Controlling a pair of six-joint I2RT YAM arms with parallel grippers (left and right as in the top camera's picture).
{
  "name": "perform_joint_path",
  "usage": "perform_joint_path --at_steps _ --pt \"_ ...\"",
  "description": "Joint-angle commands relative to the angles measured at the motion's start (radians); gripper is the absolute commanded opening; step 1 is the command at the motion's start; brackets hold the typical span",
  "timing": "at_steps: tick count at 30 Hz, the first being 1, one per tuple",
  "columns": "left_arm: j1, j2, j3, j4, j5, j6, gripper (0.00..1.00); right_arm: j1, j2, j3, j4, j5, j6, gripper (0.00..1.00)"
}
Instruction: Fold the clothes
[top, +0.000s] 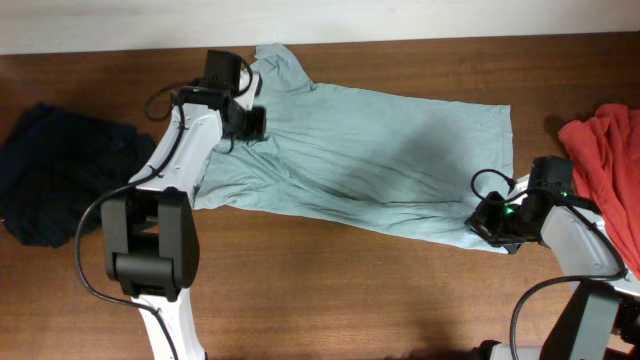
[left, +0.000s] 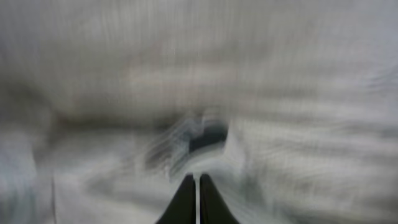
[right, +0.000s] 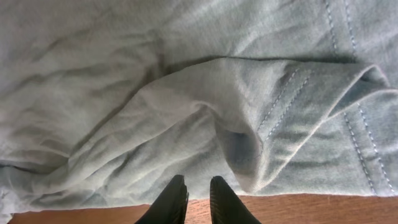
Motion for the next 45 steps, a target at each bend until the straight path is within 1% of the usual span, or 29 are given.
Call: perform_joint_path --at_steps 1,2,5,9,16,20,26,30,32,34,36,37,38,40,42,45 --pt "0.003 0.010 -0.030 -0.128 -0.070 -0.005 0.03 0.004 0.000 0.015 0.001 -0.002 -0.011 0.20" --pt "0.003 0.014 -0.050 -0.125 -0.069 0.001 0.02 0.004 0.000 0.015 0.003 -0.002 -0.011 0.20" --pt "0.002 0.023 -0.129 -0.006 -0.048 0.001 0.02 0.004 0.000 0.015 0.006 -0.002 -0.011 0.20" --pt "0.000 0.025 -0.156 0.075 -0.032 0.002 0.02 0.004 0.000 0.015 0.005 -0.002 -0.011 0.19" --pt "-0.002 0.094 -0.157 0.145 -0.031 0.001 0.02 0.004 0.000 0.015 0.005 -0.002 -0.011 0.20" --pt "-0.002 0.101 -0.154 0.236 -0.004 -0.003 0.02 0.004 0.000 0.015 0.005 -0.002 -0.011 0.19" --pt "-0.002 0.101 -0.096 0.314 0.060 -0.097 0.02 0.004 0.000 0.015 0.003 -0.002 -0.011 0.19" --pt "-0.002 0.101 -0.074 0.328 0.060 -0.112 0.05 0.004 0.000 0.015 0.003 -0.002 -0.011 0.20" --pt "-0.002 0.101 -0.048 0.312 0.059 -0.111 0.08 0.004 0.000 0.015 0.003 -0.002 -0.011 0.19" --pt "0.004 0.100 -0.014 0.262 0.055 -0.111 0.08 0.004 0.000 0.015 0.000 -0.002 -0.011 0.20" --pt "0.018 0.096 0.035 0.156 0.055 -0.111 0.08 0.004 0.000 0.015 -0.004 -0.002 -0.011 0.19" --pt "0.030 0.095 0.076 0.035 0.053 -0.111 0.08 0.004 0.000 0.015 -0.008 -0.002 -0.011 0.20" --pt "0.037 0.094 0.094 -0.030 0.039 -0.111 0.08 0.004 0.000 0.015 -0.009 -0.002 -0.011 0.19" --pt "0.049 0.095 0.098 -0.111 -0.017 -0.111 0.04 0.004 0.000 0.015 -0.008 -0.002 -0.011 0.20" --pt "0.060 0.100 0.077 -0.146 -0.074 -0.109 0.02 0.004 0.000 0.015 -0.003 -0.002 -0.011 0.19" --pt "0.063 0.109 0.008 -0.114 -0.077 -0.051 0.01 0.004 0.000 0.015 0.004 -0.002 -0.011 0.20"
